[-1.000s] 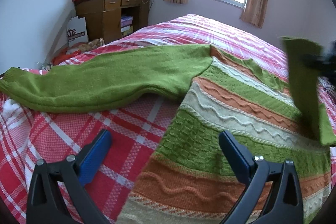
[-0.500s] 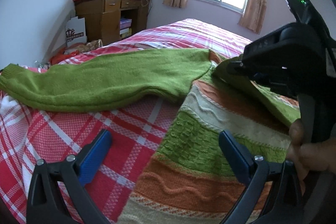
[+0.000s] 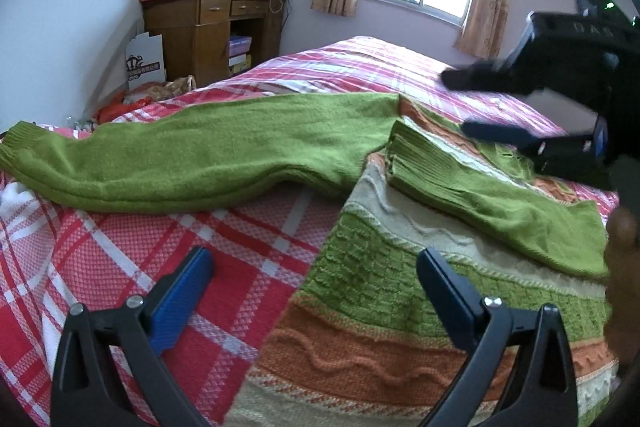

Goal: Fold small clothes
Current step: 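Carry the sleeve across the sweater body with the right gripper and release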

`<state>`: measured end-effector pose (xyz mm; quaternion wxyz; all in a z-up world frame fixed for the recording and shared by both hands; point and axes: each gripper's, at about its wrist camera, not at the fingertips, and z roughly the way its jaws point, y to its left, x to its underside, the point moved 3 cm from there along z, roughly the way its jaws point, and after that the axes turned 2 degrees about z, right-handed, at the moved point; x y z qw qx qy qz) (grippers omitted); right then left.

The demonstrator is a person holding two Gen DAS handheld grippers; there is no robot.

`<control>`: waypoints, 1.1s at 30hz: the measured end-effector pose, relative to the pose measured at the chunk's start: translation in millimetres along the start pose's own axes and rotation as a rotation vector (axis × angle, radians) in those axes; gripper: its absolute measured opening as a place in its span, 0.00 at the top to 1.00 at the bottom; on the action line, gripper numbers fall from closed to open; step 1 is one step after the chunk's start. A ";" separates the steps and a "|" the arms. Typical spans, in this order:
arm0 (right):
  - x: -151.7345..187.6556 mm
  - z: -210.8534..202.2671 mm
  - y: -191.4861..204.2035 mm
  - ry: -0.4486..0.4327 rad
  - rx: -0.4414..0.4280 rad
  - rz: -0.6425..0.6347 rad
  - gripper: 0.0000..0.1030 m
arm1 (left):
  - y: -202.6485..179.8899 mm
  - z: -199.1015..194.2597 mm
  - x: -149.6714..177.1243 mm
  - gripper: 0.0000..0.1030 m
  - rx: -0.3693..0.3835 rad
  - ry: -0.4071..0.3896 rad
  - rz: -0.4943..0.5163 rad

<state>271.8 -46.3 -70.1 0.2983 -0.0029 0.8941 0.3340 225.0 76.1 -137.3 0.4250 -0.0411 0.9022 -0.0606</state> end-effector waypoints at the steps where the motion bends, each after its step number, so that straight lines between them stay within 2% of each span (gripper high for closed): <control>1: -7.0 -6.4 -3.2 -0.067 0.084 -0.031 0.56 | 1.1 0.0 0.6 0.00 0.000 0.000 0.000; 3: -16.4 -1.5 -7.7 -0.112 0.276 -0.137 0.56 | 1.1 0.0 0.6 0.00 0.000 0.000 0.000; 5: -15.1 20.2 -11.6 -0.043 0.332 -0.225 0.56 | 1.3 -0.2 0.6 0.00 -0.001 0.000 0.001; 8: -3.9 47.0 -16.1 0.062 0.276 -0.215 0.56 | 1.1 0.1 0.5 0.00 0.000 -0.002 0.001; 12: 6.3 64.5 -6.8 0.061 0.348 -0.330 0.57 | 1.4 -0.3 0.4 0.00 -0.001 0.000 0.002; 13: 7.4 68.8 -3.2 0.067 0.374 -0.369 0.66 | 1.6 0.1 0.2 0.00 0.000 0.000 0.001; 14: 7.8 71.9 -1.3 0.083 0.360 -0.376 0.84 | 0.9 -0.1 0.5 0.00 -0.001 -0.001 0.001; 16: 3.0 67.1 -3.6 0.093 0.356 -0.370 0.90 | 0.9 -0.2 0.5 0.00 -0.003 -0.002 0.002; 18: 1.5 62.1 -0.9 0.069 0.382 -0.383 0.93 | 0.9 -0.4 0.2 0.00 -0.004 -0.003 0.003; 23: -18.1 50.4 10.2 -0.063 0.391 -0.328 0.93 | 1.1 -0.5 -1.0 0.00 -0.007 -0.004 0.006; 25: -23.2 58.8 7.5 -0.056 0.388 -0.307 0.93 | 1.1 -0.9 -0.9 0.00 -0.008 -0.004 0.006; 28: -21.8 77.3 -3.1 -0.009 0.408 -0.280 0.86 | 1.1 -1.3 -1.0 0.00 -0.008 -0.005 0.006; 30: -20.3 73.1 -6.7 -0.005 0.420 -0.252 0.73 | 1.4 -1.3 -1.5 0.00 -0.007 -0.005 0.006; 32: -20.4 52.2 -5.2 -0.049 0.384 -0.207 0.50 | 1.3 -0.6 -1.8 0.00 -0.008 -0.006 0.006; 33: -19.0 39.0 -3.4 -0.082 0.377 -0.194 0.48 | 0.9 -1.0 -0.7 0.00 -0.010 -0.004 0.007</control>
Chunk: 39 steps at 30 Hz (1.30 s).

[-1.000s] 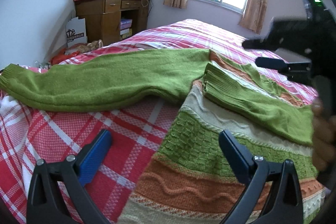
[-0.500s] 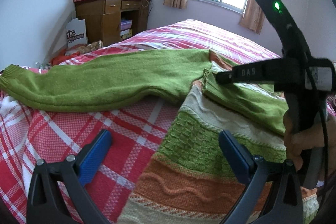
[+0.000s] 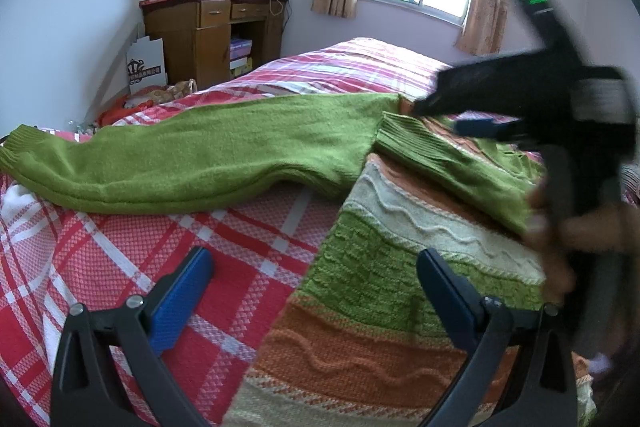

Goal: Fold small clothes
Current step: 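Carry the sleeve across the sweater body with the right gripper and release, then grasp the other sleeve cuff with the left gripper and lift it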

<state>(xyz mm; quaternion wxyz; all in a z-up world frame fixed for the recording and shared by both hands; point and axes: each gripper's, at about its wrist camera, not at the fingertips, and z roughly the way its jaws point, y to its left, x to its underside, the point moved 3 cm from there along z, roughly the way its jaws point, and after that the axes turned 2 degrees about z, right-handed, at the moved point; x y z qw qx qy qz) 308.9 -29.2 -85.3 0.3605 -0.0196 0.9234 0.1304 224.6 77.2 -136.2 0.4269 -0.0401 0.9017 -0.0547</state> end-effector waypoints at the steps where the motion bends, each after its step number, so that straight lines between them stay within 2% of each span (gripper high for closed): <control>1: 1.6 -17.0 -4.5 -0.039 0.008 0.015 0.47 | 0.1 0.0 0.1 0.00 0.000 0.000 0.000; 3: 10.2 -54.2 -20.4 -0.114 0.071 0.033 0.47 | 0.5 0.2 -0.2 0.00 -0.001 0.001 0.001; 6: 33.4 -93.0 -58.5 -0.142 0.191 0.048 0.49 | -0.1 -0.3 -0.1 0.00 -0.005 0.003 0.003; 8: 48.5 -108.0 -82.8 -0.128 0.292 0.032 0.68 | -0.8 -0.2 -0.4 0.00 -0.010 0.005 0.007; 9: 60.1 -116.3 -101.8 -0.104 0.342 0.036 0.69 | -1.0 0.2 -0.8 0.00 -0.014 0.008 0.010; 14: 102.0 -140.7 -164.3 -0.016 0.426 0.103 0.69 | -3.0 1.9 -2.3 0.00 -0.037 0.022 0.025; 17: 125.2 -148.2 -193.7 0.018 0.410 0.178 0.71 | -6.1 2.4 -0.3 0.00 -0.057 0.032 0.040; 18: 129.1 -152.2 -196.6 0.001 0.387 0.170 0.71 | -6.6 2.6 -0.2 0.00 -0.060 0.035 0.043; 21: 135.9 -157.5 -192.5 -0.003 0.444 0.094 0.71 | -6.5 2.9 0.0 0.00 -0.068 0.043 0.048; 25: 136.9 -155.5 -191.6 -0.023 0.456 0.089 0.69 | -8.0 4.9 -0.2 0.00 -0.080 0.056 0.056; 30: 140.7 -156.9 -180.4 -0.038 0.519 0.032 0.68 | -7.2 2.2 -2.4 0.00 -0.088 0.105 0.079; 32: 140.3 -158.6 -180.7 -0.041 0.511 0.034 0.67 | 2.0 -5.6 -1.2 0.00 -0.133 0.112 0.057; 34: 141.3 -160.5 -182.1 -0.044 0.497 0.046 0.66 | 27.4 -17.3 -4.9 0.00 -0.197 0.102 -0.015; 36: 141.5 -161.1 -183.3 -0.046 0.486 0.054 0.66 | 61.0 -28.8 -14.1 0.00 -0.236 0.084 -0.124; 39: 141.4 -160.0 -182.3 -0.045 0.490 0.049 0.65 | 123.9 -44.5 -35.6 0.00 -0.344 0.026 -0.314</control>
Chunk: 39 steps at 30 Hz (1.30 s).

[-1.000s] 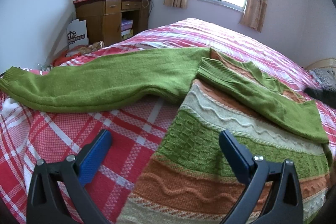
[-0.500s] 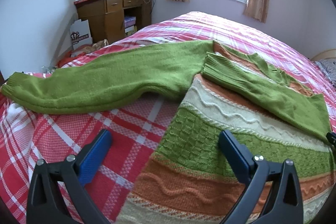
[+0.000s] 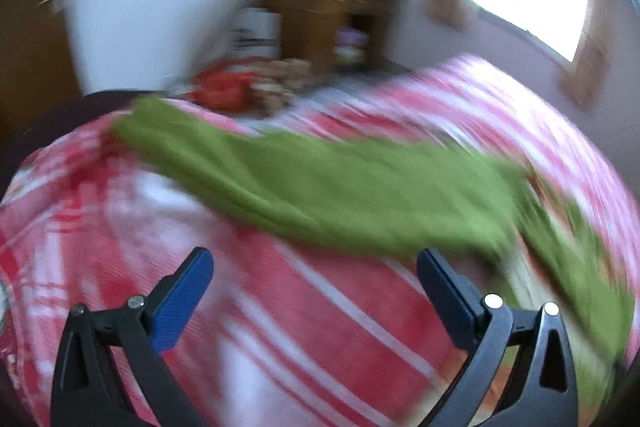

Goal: Fold small clothes
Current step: 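Grasp the other sleeve cuff with the left gripper and lift it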

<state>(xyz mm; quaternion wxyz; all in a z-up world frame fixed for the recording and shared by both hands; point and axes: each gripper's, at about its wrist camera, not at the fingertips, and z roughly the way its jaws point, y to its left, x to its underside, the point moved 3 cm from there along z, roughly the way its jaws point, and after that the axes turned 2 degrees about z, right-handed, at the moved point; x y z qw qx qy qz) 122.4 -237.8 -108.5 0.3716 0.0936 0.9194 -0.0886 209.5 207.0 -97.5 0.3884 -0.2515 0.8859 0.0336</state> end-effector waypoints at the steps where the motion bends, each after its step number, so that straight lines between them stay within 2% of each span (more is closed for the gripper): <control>1: 0.2 0.0 0.9 0.000 0.002 -0.002 0.65 | 19.6 4.7 -14.1 0.00 -0.044 -0.011 -0.067; 4: 0.4 0.0 0.9 0.000 0.002 -0.003 0.65 | 60.9 29.3 -43.5 0.01 -0.133 0.025 -0.179; 6: 0.3 0.0 0.9 0.000 0.002 -0.003 0.64 | 77.8 48.2 -56.2 0.06 -0.157 0.056 -0.234; 8: 0.2 0.0 1.3 0.001 0.001 -0.002 0.64 | 91.6 65.5 -63.4 0.18 -0.171 0.081 -0.283; 11: 0.3 0.1 1.1 0.000 0.001 -0.003 0.64 | 103.4 89.9 -66.5 0.24 -0.186 0.117 -0.335; 12: 0.3 0.1 1.2 0.000 0.002 -0.003 0.64 | 102.5 91.7 -69.1 0.24 -0.213 0.092 -0.320; 13: 0.3 0.2 1.1 0.000 0.002 -0.004 0.64 | 99.6 93.2 -71.9 0.30 -0.219 0.067 -0.299; 14: 0.2 0.4 1.0 0.000 0.002 -0.004 0.64 | 95.6 95.9 -72.4 0.39 -0.213 0.064 -0.286; 15: 0.2 0.4 1.1 0.000 0.003 -0.004 0.64 | 94.9 99.5 -72.8 0.42 -0.214 0.066 -0.276; 16: 0.2 0.5 1.2 0.000 0.002 -0.004 0.64 | 94.9 100.7 -73.1 0.49 -0.228 0.055 -0.268; 17: 0.3 0.4 1.2 0.000 0.002 -0.004 0.64 | 95.0 102.2 -72.8 0.61 -0.229 0.044 -0.268; 18: 0.3 0.4 1.2 0.000 0.003 -0.004 0.64 | 96.9 103.8 -71.1 0.64 -0.232 0.041 -0.270; 20: 0.3 0.3 1.3 0.000 0.003 -0.004 0.64 | 99.5 98.5 -65.8 0.78 -0.242 0.017 -0.259; 22: 0.3 0.2 1.4 0.000 0.002 -0.004 0.64 | 99.5 96.5 -64.8 0.88 -0.211 0.011 -0.265; 26: 0.4 0.2 1.8 -0.001 0.003 -0.005 0.64 | 95.3 87.3 -69.7 0.92 -0.212 -0.028 -0.244; 29: 0.4 0.1 1.8 -0.001 0.003 -0.005 0.64 | 73.5 71.0 -78.0 0.92 -0.201 -0.094 -0.160; 32: 0.4 0.0 1.9 -0.001 0.004 -0.006 0.64 | 33.0 42.0 -82.7 0.93 -0.127 -0.175 -0.056; 35: 0.4 0.0 1.9 -0.001 0.004 -0.006 0.64 | -32.3 5.2 -71.7 0.93 -0.012 -0.253 0.097; 37: 0.5 0.0 1.9 -0.001 0.003 -0.005 0.64 | -73.9 -11.1 -56.0 0.92 0.073 -0.265 0.188; 39: 0.7 -0.1 2.0 -0.001 0.003 -0.006 0.64 | -113.4 -18.5 -33.3 0.93 0.148 -0.239 0.266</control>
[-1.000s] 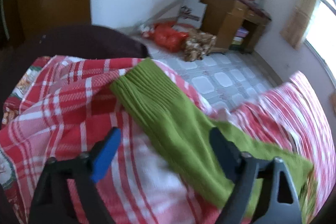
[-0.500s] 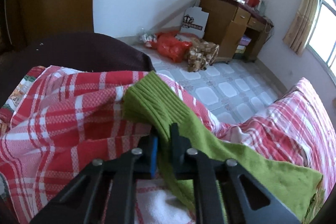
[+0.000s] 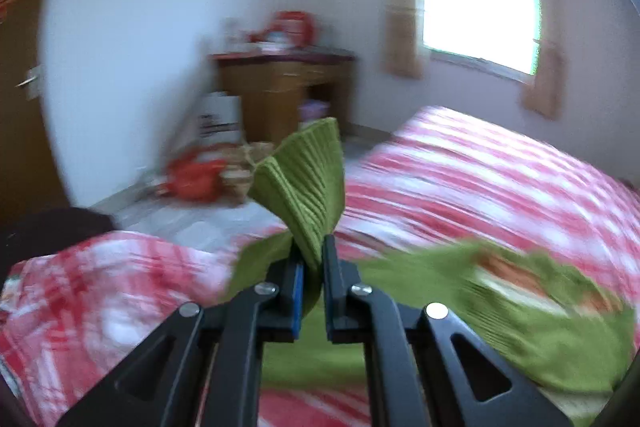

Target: Fold small clothes

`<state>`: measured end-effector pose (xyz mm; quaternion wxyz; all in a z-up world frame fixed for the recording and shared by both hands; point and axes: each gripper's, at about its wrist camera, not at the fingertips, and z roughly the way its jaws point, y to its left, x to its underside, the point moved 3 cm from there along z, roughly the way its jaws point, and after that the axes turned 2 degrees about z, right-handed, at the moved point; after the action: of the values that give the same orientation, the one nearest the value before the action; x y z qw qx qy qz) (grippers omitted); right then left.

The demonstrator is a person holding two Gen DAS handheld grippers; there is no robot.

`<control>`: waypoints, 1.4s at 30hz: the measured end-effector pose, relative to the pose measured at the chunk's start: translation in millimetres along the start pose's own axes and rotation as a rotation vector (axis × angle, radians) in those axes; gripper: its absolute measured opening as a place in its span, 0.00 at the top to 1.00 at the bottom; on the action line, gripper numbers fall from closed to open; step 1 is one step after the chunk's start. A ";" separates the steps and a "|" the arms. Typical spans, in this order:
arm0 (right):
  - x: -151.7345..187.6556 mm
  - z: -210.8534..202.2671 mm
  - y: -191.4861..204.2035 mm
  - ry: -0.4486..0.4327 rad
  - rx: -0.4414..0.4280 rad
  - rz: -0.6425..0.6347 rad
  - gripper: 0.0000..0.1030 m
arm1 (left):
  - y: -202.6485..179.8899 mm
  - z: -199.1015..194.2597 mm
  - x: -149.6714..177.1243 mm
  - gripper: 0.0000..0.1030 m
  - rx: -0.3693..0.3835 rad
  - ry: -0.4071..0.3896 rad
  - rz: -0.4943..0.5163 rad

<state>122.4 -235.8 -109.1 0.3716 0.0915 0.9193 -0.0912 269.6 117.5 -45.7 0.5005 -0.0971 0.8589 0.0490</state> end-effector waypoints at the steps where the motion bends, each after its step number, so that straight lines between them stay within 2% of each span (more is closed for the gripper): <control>1: 0.0 0.0 0.1 0.000 0.000 0.000 0.64 | -19.8 -0.2 6.7 0.92 0.032 0.017 0.030; 4: 0.1 0.0 0.1 0.000 0.000 0.000 0.64 | -68.1 2.9 29.5 0.92 0.092 0.063 0.104; 7: 0.3 -0.1 0.5 -0.001 0.000 0.000 0.64 | -99.6 8.9 48.5 0.92 0.134 0.129 0.150; 10: 0.5 0.0 0.7 0.000 0.001 -0.001 0.64 | -117.6 12.9 61.1 0.92 0.119 0.177 0.210; 12: 0.6 -0.1 1.0 0.000 0.001 -0.001 0.64 | -119.3 14.1 71.4 0.84 0.106 0.212 0.251; 15: 0.8 0.0 1.6 0.001 0.004 -0.004 0.64 | -115.5 7.7 79.9 0.72 0.141 0.241 0.265; 16: 0.4 0.3 1.2 0.001 0.006 -0.006 0.64 | -111.1 1.2 81.8 0.57 0.145 0.232 0.261; 17: 0.0 0.6 0.8 0.002 0.008 -0.008 0.64 | -101.9 -6.1 80.5 0.36 0.146 0.219 0.249; 19: -0.3 0.7 0.3 0.003 0.008 -0.008 0.64 | -85.3 -17.0 82.7 0.16 0.149 0.201 0.212; 20: -0.6 1.1 -0.4 0.004 0.007 -0.007 0.64 | -75.0 -22.5 82.5 0.13 0.155 0.191 0.184; 23: -0.9 1.4 0.5 0.007 0.008 -0.008 0.64 | -41.2 -28.6 86.9 0.12 0.141 0.201 0.123; 27: -10.9 -7.7 4.6 0.000 0.011 0.006 0.63 | -11.7 -15.5 102.4 0.12 0.047 0.206 0.070; 28: -14.8 -13.9 8.2 -0.011 -0.025 0.033 0.63 | -6.5 -9.5 109.0 0.12 0.034 0.225 0.050; 29: -19.7 -21.6 13.5 -0.025 -0.094 0.077 0.57 | -3.6 -3.9 115.8 0.10 0.056 0.247 0.013; 30: -27.4 -30.1 22.8 -0.039 -0.200 0.135 0.49 | -2.6 -5.7 116.4 0.09 0.068 0.223 -0.001; 31: -33.0 -33.9 31.9 -0.045 -0.270 0.165 0.29 | -5.8 -6.9 116.6 0.05 0.078 0.211 0.005; 32: -37.9 -35.4 41.7 -0.048 -0.327 0.183 0.20 | -10.7 -4.6 117.4 0.01 0.084 0.219 0.020; 34: -49.3 -31.3 72.1 -0.034 -0.440 0.189 0.20 | -15.0 -3.7 118.6 0.00 0.081 0.218 0.031; 36: -59.7 -20.4 104.2 -0.009 -0.499 0.161 0.20 | -15.8 -5.2 119.8 0.00 0.084 0.209 0.027; 40: -66.5 11.4 158.7 0.060 -0.524 0.110 0.20 | -11.3 -7.3 121.3 0.00 0.093 0.198 0.017; 42: -65.2 22.4 179.1 0.077 -0.501 0.066 0.24 | -8.2 -9.1 122.4 0.00 0.095 0.192 0.015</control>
<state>225.7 -74.5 -97.1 0.3503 0.0298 0.9232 0.1551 204.9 93.3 -147.6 0.4197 -0.0709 0.9049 0.0025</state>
